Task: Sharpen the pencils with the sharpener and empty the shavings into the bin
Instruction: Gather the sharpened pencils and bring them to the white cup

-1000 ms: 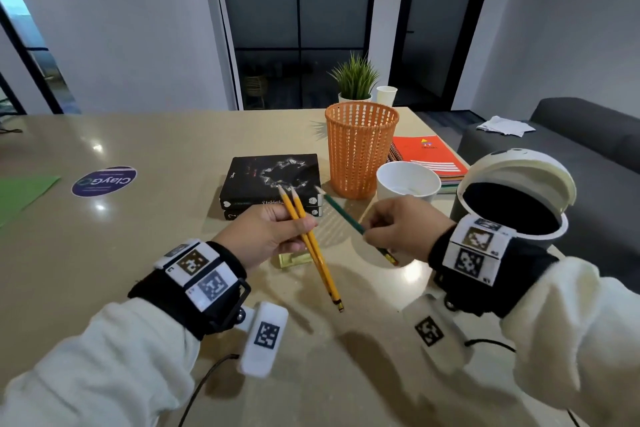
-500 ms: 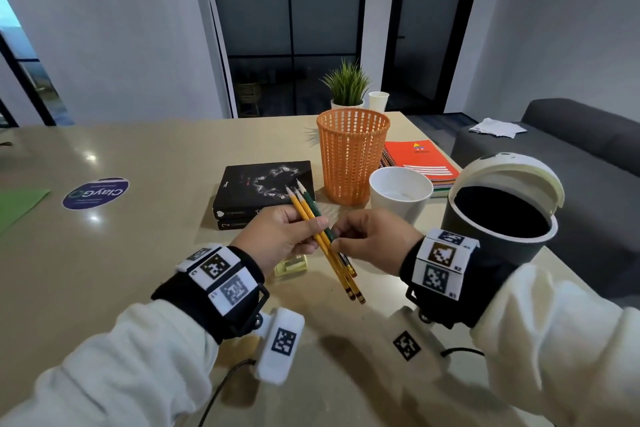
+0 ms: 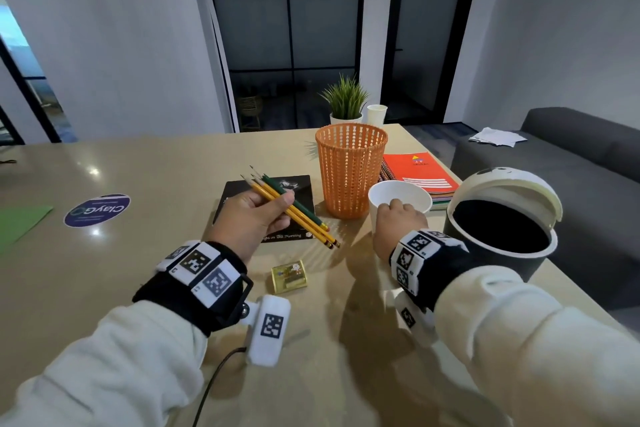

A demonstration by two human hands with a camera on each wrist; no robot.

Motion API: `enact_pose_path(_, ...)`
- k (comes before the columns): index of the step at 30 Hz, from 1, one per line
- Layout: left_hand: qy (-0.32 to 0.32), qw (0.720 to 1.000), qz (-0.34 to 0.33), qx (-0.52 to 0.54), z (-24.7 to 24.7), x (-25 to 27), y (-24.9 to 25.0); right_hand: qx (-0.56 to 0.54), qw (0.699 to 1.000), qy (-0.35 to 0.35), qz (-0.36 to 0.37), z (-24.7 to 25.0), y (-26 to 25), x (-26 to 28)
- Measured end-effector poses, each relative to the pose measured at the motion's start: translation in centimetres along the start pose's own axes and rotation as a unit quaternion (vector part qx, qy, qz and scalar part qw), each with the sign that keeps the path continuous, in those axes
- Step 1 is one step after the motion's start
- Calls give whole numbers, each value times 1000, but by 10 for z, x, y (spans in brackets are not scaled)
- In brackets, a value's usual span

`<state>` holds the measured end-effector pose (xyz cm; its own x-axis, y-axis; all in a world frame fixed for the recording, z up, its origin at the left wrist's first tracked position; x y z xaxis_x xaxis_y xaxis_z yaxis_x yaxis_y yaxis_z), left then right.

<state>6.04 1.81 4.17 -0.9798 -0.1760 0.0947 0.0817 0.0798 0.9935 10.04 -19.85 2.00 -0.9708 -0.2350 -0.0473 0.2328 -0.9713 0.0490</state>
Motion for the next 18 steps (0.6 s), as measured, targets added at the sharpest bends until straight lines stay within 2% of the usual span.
enact_pose_path(9,-6,1000,-2,0,0,1,6,-9,999,-49,5,4,10,-9)
enact_pose_path(18,-3,999,-44,0,-12,-6,29,-22,988,12,155,3,-16,22)
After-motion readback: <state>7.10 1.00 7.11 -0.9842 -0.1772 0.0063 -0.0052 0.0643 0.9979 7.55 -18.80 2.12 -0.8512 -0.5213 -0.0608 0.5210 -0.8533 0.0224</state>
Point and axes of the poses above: each hand's wrist, its own x-axis away from the middle knuckle, its own z-axis out of the back of the hand, y = z × x, the point moved 8 cm from there along -x, towards the middle knuckle, and after that the axes turned 12 degrees about z, right-handed, at the moved point
